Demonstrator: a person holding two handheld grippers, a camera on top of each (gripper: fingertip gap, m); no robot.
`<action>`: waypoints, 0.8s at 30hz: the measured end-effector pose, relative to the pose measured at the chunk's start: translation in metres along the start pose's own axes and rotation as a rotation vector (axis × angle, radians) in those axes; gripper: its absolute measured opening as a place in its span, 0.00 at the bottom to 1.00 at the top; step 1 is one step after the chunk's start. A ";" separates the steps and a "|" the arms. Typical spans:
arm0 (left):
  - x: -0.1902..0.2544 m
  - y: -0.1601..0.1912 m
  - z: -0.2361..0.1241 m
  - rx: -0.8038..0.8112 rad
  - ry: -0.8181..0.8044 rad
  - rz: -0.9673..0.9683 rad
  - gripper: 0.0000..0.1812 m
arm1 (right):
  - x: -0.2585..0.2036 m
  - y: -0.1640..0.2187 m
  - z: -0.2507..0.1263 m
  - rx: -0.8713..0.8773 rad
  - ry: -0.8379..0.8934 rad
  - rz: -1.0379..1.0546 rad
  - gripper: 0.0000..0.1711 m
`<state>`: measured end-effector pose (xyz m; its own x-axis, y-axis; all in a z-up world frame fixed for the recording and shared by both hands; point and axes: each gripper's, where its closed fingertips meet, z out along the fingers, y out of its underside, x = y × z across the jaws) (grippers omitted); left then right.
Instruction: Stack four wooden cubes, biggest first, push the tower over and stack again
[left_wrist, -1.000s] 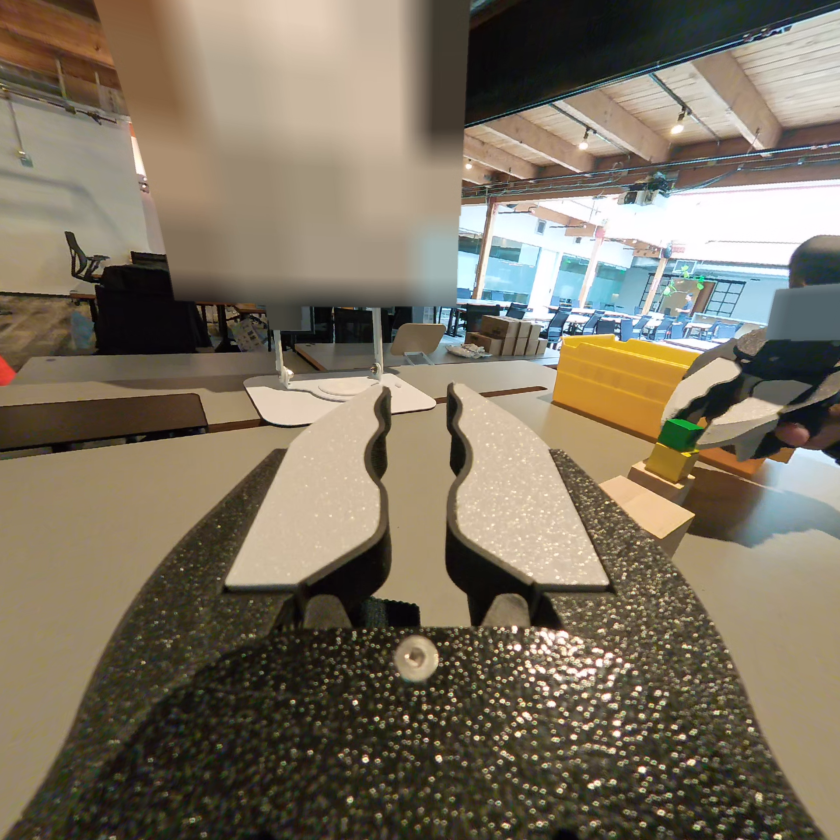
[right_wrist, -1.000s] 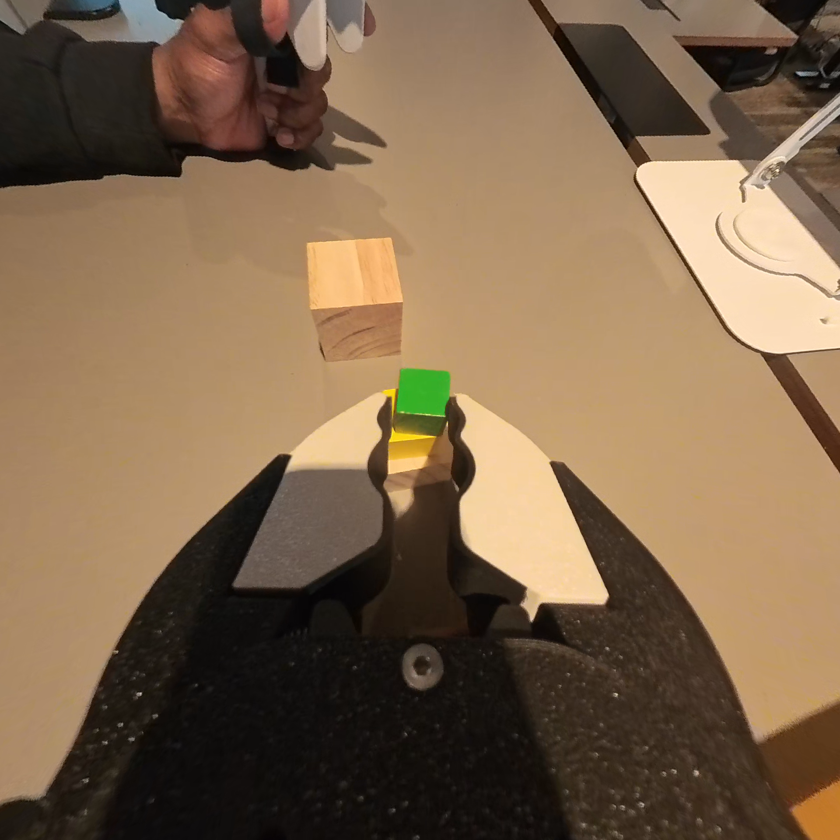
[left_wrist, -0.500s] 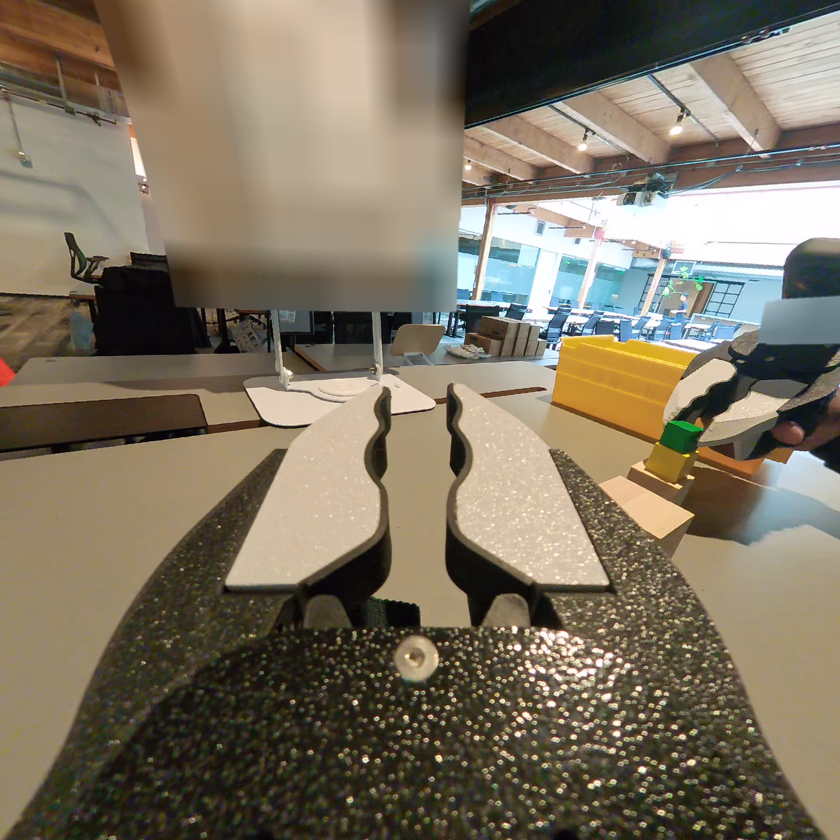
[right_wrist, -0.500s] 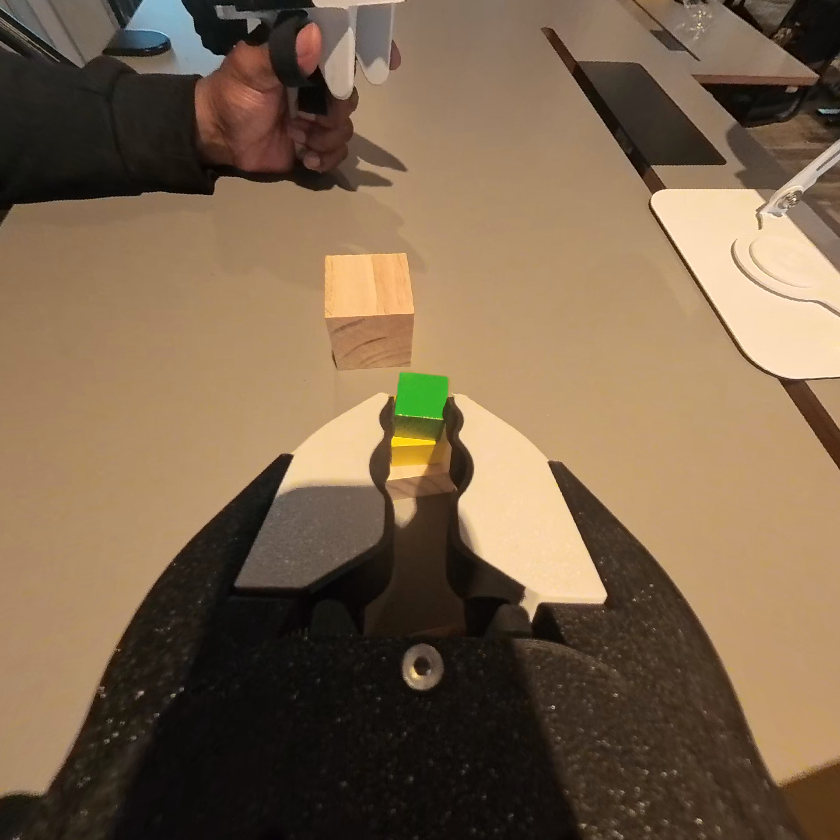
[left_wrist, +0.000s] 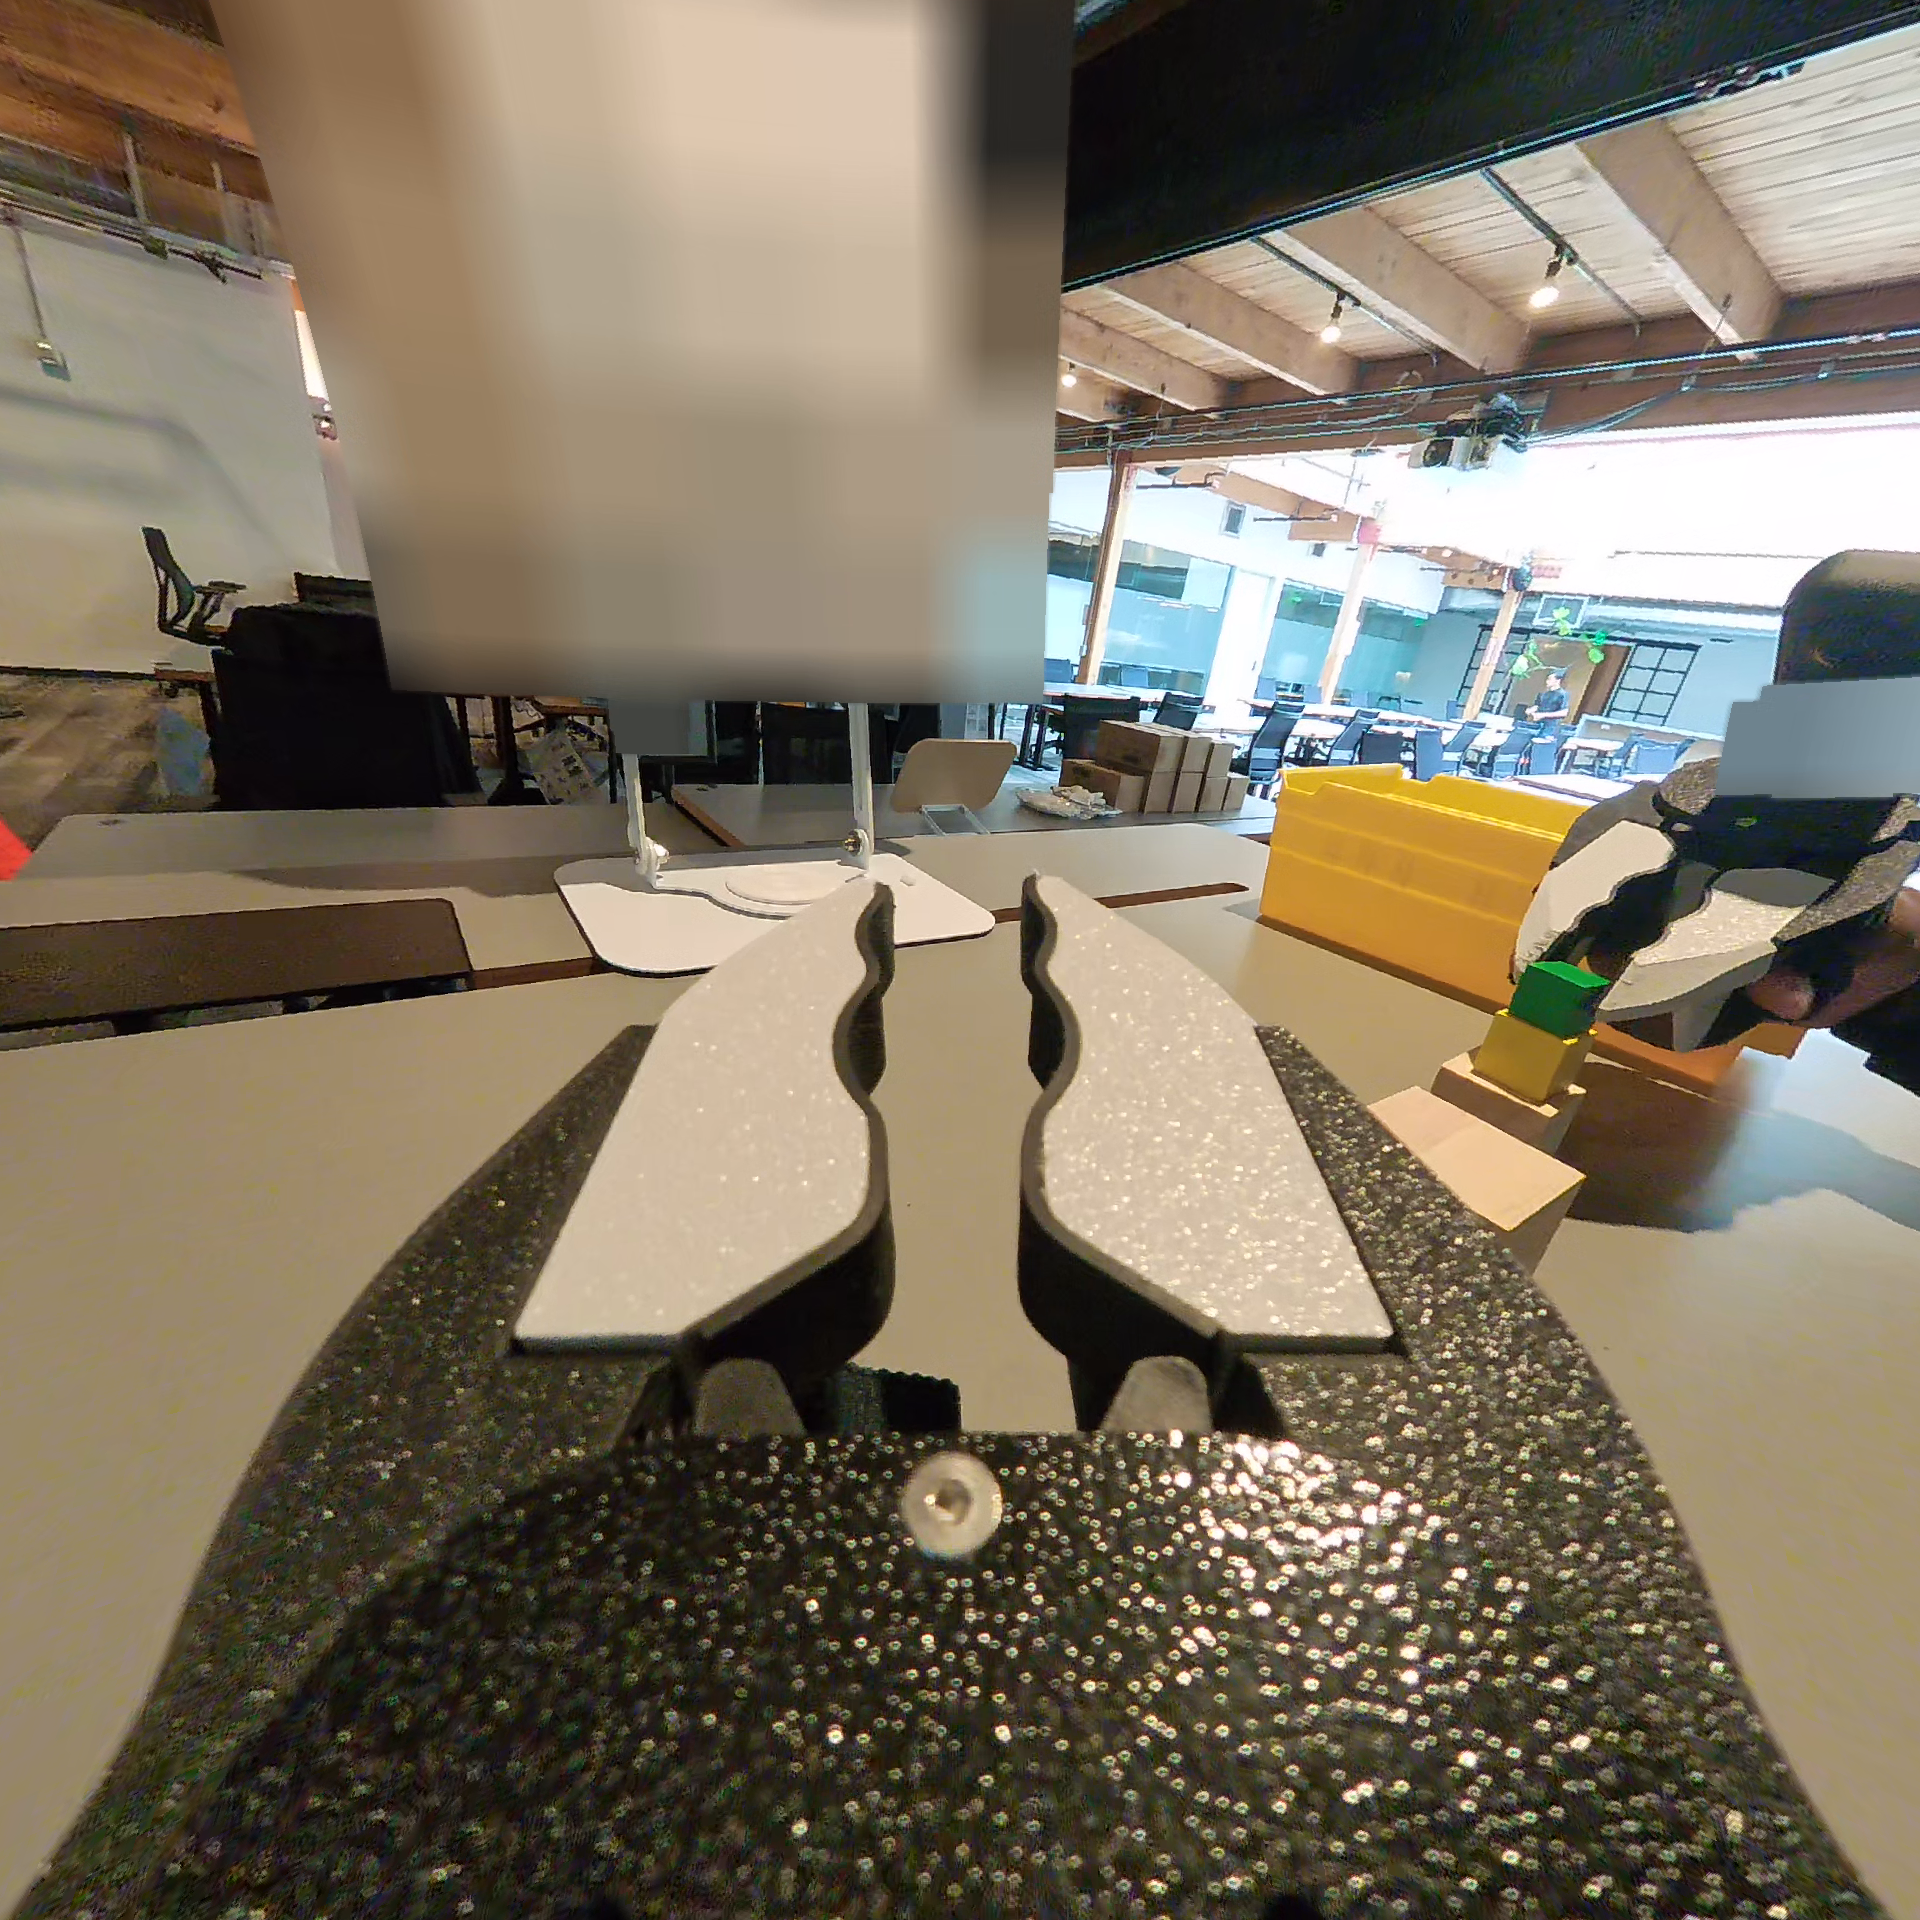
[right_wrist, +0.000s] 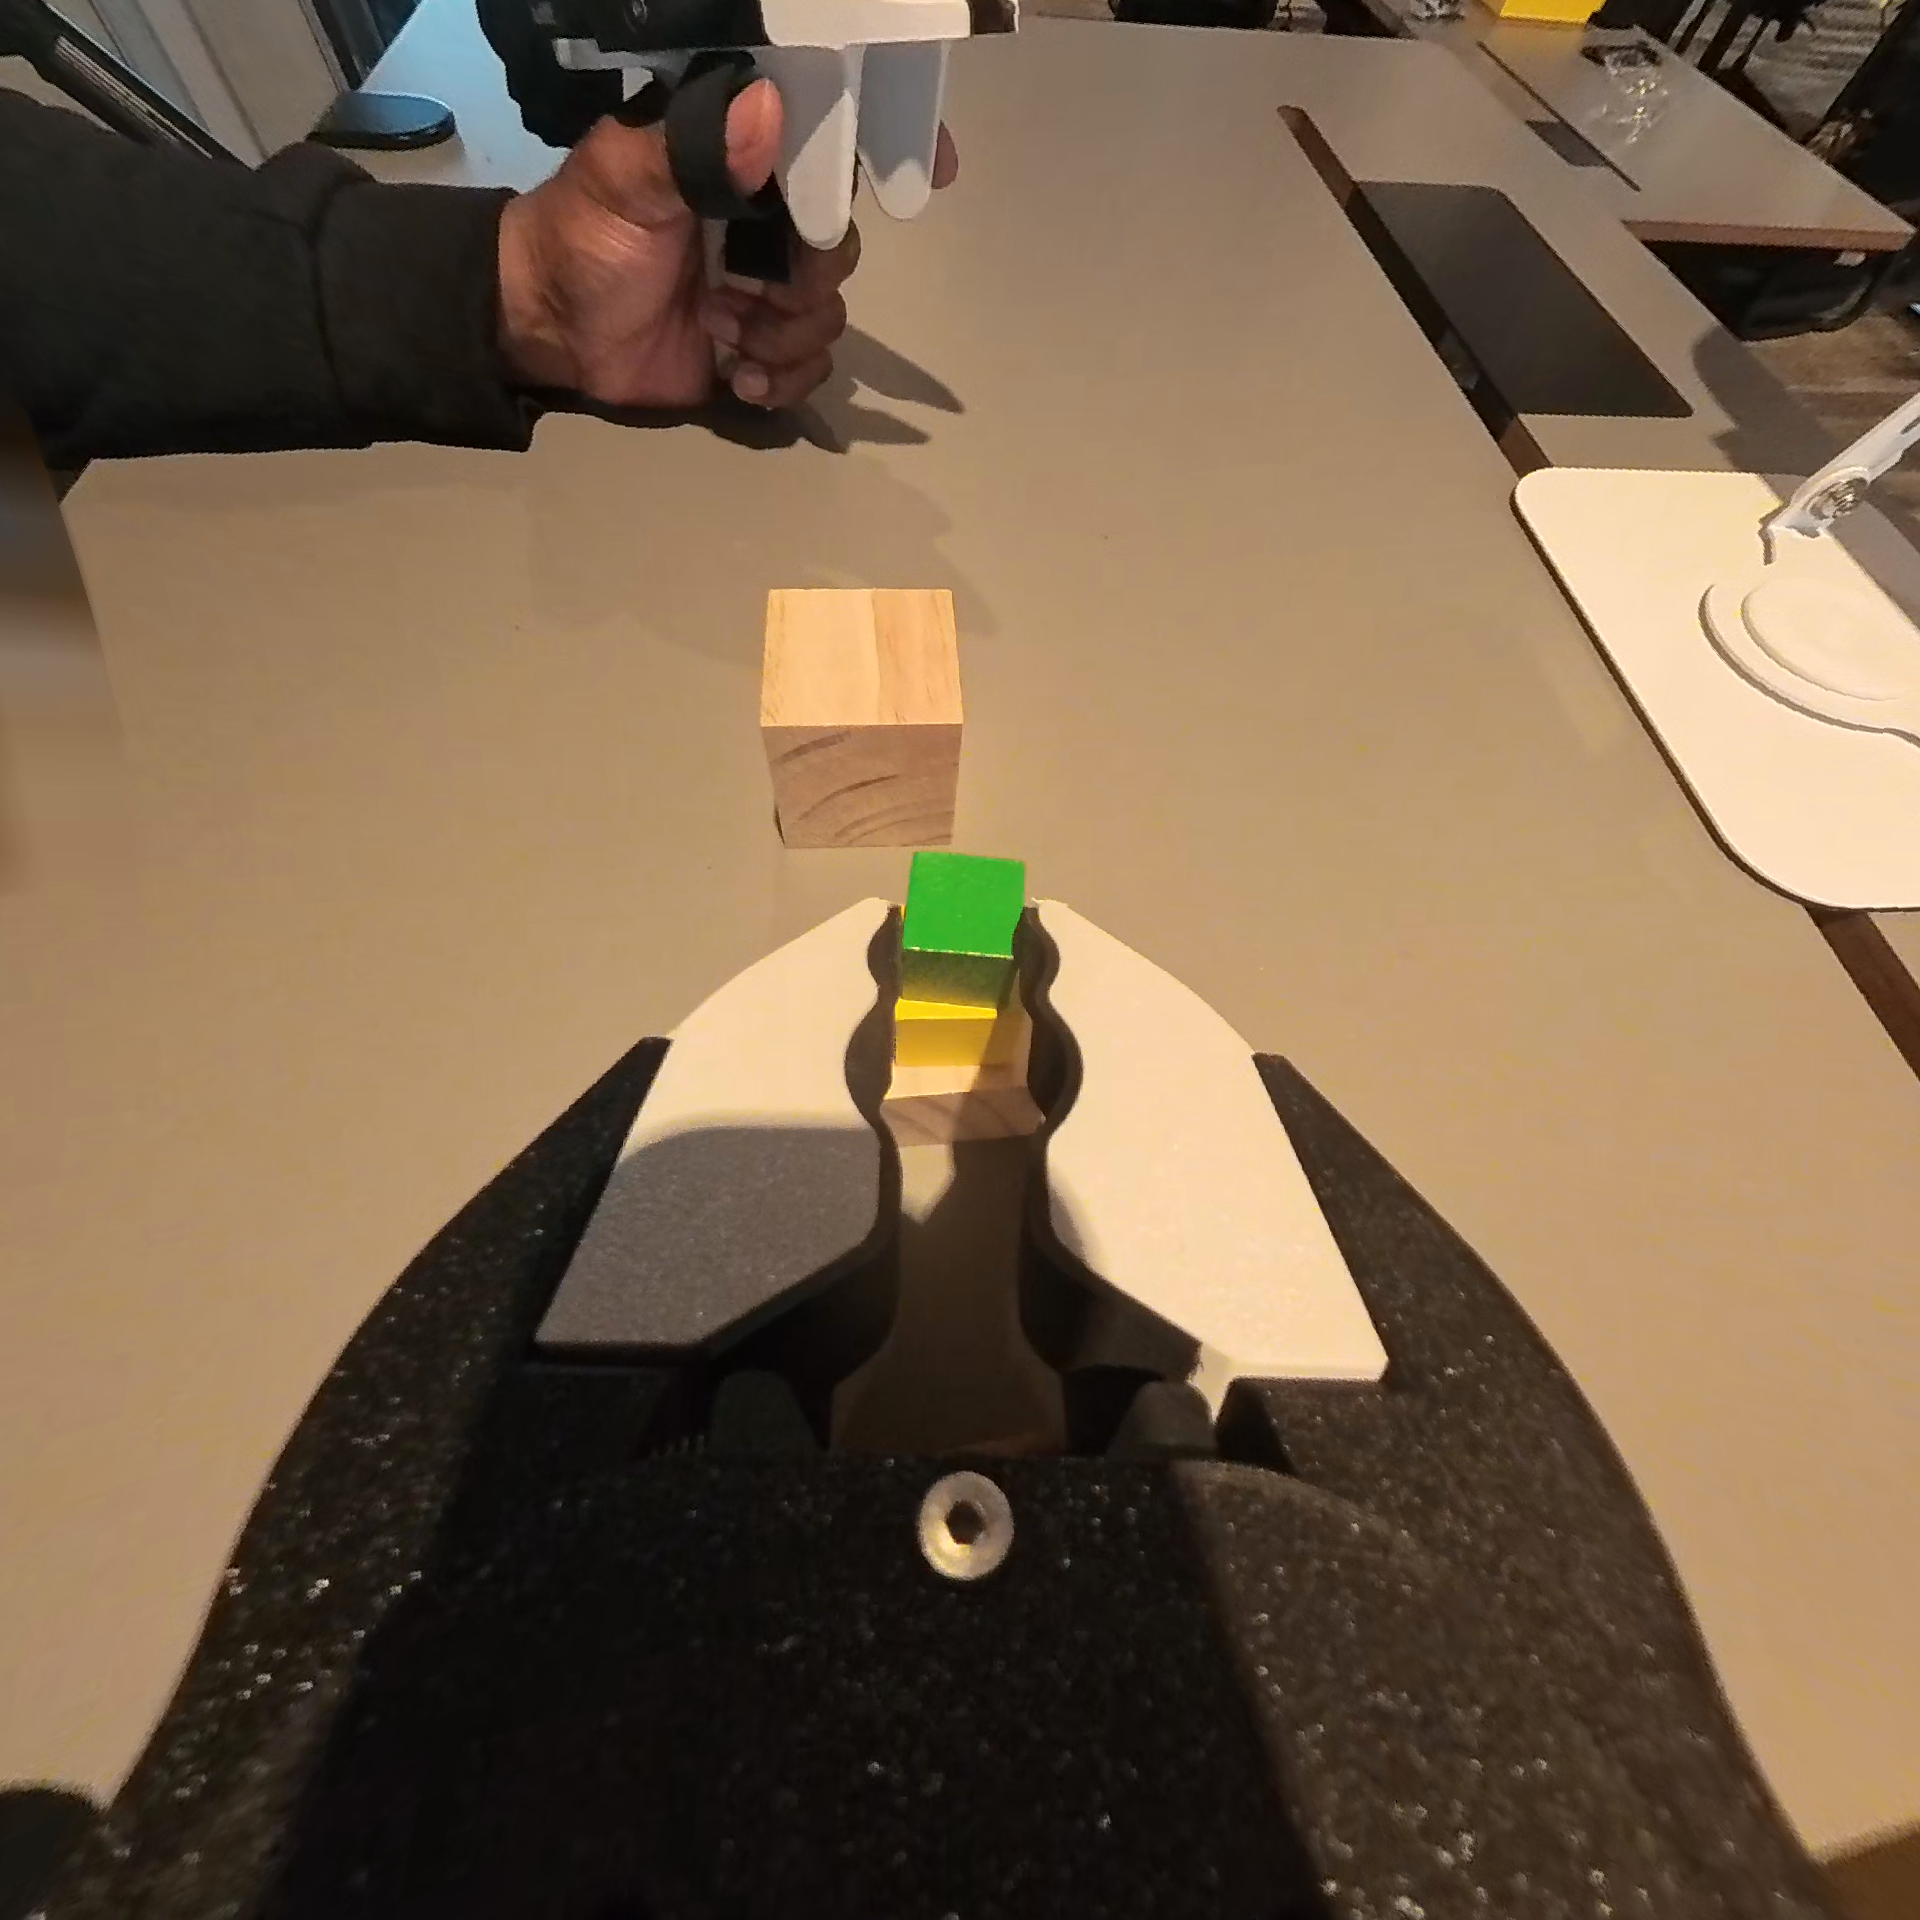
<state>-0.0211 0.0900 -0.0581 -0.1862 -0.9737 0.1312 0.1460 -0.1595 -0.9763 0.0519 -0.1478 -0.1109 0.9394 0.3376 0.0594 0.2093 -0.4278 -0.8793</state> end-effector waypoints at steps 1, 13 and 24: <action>0.000 0.000 0.000 -0.001 0.000 0.000 0.12 | 0.000 0.000 0.000 0.001 -0.001 0.000 0.12; 0.000 0.000 0.000 -0.002 0.000 -0.002 0.12 | 0.000 0.002 0.002 -0.013 0.002 0.001 0.13; 0.000 0.001 0.000 -0.006 -0.001 -0.003 0.12 | 0.004 0.009 0.000 -0.032 0.104 0.059 0.36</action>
<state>-0.0210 0.0901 -0.0590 -0.1856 -0.9734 0.1346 0.1397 -0.1617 -0.9769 0.0578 -0.1503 -0.1182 0.9732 0.2226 0.0579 0.1595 -0.4715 -0.8673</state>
